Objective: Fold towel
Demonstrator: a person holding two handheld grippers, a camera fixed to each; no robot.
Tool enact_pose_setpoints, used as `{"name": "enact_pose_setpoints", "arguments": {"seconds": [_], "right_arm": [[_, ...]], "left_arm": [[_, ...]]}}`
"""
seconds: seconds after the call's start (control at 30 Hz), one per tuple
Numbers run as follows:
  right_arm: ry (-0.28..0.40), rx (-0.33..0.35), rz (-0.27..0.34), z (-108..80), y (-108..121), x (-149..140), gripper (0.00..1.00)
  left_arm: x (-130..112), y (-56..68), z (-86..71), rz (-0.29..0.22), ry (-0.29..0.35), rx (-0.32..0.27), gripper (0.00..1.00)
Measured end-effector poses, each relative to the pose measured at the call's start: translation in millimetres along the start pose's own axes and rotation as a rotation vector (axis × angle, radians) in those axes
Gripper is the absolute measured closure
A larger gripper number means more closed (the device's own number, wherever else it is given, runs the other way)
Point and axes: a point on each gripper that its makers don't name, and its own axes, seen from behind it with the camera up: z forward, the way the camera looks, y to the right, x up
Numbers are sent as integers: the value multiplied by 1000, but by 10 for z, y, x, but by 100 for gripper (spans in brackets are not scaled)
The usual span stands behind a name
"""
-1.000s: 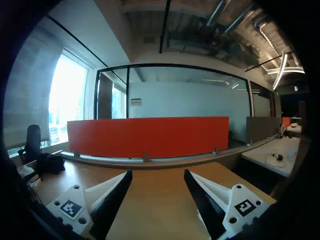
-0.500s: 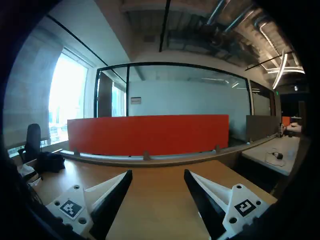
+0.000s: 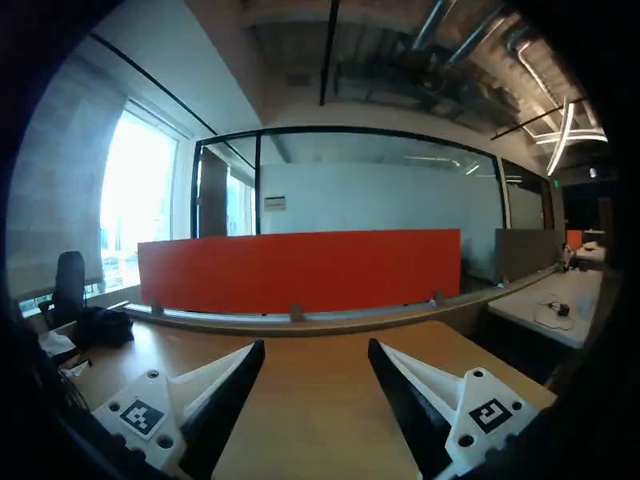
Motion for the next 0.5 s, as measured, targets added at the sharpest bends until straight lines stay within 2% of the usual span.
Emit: {"name": "enact_pose_setpoints", "arguments": {"seconds": [0.5], "right_arm": [[16, 11, -21, 50, 53, 30, 0]], "left_arm": [[-2, -6, 9, 0, -1, 0, 5]]}}
